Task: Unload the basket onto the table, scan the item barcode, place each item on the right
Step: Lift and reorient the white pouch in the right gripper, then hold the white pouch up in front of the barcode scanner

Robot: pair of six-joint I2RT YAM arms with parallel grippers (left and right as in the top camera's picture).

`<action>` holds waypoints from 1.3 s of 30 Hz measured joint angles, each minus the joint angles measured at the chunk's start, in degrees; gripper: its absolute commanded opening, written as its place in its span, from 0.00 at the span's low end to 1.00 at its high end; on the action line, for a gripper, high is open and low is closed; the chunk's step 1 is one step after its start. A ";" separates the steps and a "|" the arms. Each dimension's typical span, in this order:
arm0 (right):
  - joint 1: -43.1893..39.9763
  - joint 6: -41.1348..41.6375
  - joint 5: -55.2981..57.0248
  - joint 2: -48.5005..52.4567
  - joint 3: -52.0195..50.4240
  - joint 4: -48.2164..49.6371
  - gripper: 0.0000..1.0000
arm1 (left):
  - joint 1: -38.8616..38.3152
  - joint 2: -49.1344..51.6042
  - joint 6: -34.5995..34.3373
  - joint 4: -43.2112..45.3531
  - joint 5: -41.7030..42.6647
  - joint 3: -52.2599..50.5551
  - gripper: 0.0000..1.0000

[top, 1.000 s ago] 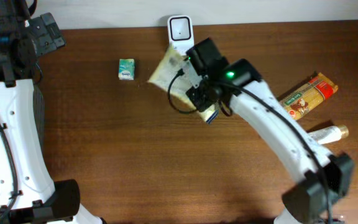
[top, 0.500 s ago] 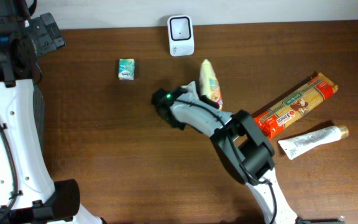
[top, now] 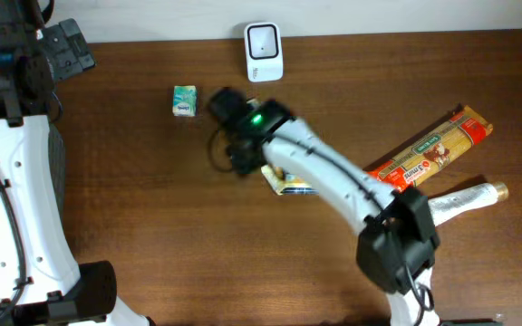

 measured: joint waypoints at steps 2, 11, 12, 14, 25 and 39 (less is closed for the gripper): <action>-5.25 -0.98 -3.98 1.51 -2.56 0.92 0.91 | 0.00 0.00 0.00 0.00 0.00 0.00 0.99; -9.46 -8.85 -14.69 3.87 -17.07 17.66 0.56 | 0.00 0.00 0.02 0.00 0.00 0.00 0.99; -9.49 -8.85 -14.03 3.34 -18.03 18.53 0.30 | 0.00 0.00 0.00 0.00 0.00 0.00 0.99; -9.75 -9.18 -13.40 3.26 -18.25 18.95 0.04 | 0.00 0.00 0.00 0.00 0.00 0.00 0.99; -9.75 -9.68 -13.94 3.19 -11.54 12.26 0.78 | 0.00 0.00 0.00 0.00 0.00 0.00 0.99; -9.84 -11.17 -16.15 7.13 -6.49 5.92 0.04 | 0.00 0.00 0.00 0.11 0.00 0.00 0.99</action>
